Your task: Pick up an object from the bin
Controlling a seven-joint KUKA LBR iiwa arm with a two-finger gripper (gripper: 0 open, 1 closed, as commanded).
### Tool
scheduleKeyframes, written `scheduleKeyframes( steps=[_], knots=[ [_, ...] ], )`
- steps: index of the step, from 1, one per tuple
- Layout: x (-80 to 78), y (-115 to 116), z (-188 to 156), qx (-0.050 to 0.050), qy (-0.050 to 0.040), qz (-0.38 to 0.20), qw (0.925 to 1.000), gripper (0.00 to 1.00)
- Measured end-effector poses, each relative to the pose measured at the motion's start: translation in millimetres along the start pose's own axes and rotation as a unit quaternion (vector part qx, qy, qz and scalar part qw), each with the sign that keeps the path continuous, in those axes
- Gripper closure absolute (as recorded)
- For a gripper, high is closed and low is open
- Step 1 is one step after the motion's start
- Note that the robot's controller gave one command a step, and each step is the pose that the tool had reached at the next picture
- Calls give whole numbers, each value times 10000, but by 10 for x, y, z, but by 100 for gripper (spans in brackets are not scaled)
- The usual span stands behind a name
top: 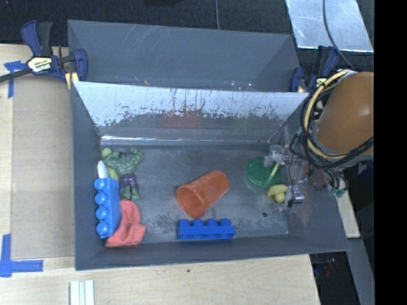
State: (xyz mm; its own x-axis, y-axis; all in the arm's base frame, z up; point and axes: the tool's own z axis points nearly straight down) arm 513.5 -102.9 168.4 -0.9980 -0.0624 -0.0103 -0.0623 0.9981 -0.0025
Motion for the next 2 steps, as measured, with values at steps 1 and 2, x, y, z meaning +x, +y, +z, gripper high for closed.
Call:
scheduleKeyframes(
  steps=[1, 2],
  knots=[
    [-415, -216, 590, 2, -14, -295, 9996, 0],
    [-458, -296, 800, 2, 2, 993, 9951, 0]
  ],
)
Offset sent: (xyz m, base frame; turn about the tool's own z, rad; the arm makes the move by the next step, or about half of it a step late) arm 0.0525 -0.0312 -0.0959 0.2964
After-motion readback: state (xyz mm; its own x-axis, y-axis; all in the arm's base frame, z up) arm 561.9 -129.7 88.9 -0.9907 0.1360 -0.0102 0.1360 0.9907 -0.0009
